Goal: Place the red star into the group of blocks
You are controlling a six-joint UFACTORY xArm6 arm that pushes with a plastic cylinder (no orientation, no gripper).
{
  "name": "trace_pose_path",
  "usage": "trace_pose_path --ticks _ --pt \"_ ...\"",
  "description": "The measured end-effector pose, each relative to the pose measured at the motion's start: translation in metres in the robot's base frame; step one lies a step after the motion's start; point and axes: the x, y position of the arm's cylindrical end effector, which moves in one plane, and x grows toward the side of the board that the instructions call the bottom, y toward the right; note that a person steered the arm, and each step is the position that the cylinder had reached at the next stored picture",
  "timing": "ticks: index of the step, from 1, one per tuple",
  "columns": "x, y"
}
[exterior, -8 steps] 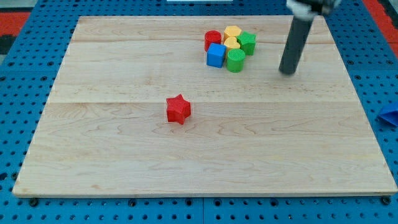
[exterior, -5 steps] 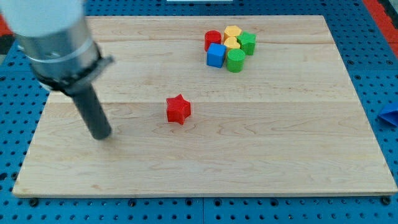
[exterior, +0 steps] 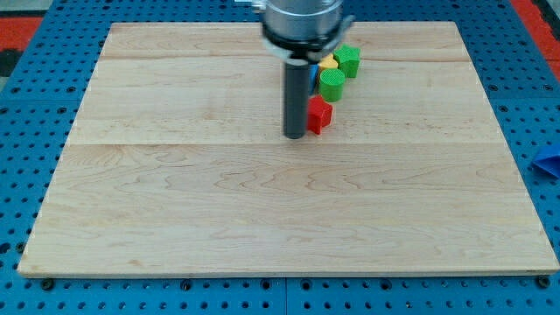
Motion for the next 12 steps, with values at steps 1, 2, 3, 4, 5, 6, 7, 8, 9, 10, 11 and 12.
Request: trace_pose_path --ticks 1,2,3,4,5,6,7,8,9,10,11,12 --pt "-0.024 0.025" --pt "-0.020 0.088" --pt "-0.020 0.098" --pt "-0.016 0.109" --pt "-0.002 0.151" --pt "-0.002 0.153" --pt "-0.029 0.150" --pt "-0.052 0.150" --pt "-0.017 0.184" --pt "-0.036 0.216" --pt "-0.081 0.210" --pt "-0.085 0.164"
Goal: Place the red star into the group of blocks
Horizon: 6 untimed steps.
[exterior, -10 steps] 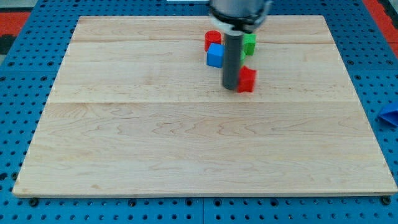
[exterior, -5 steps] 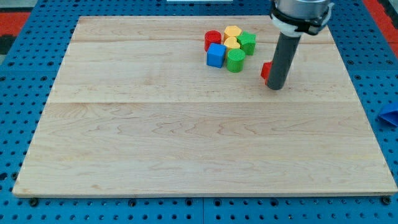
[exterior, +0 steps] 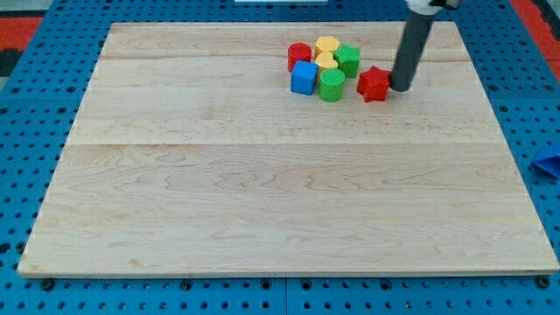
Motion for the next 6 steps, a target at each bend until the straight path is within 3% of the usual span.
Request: trace_pose_path --ticks 3,6 --pt "0.016 -0.009" --pt "-0.005 -0.033"
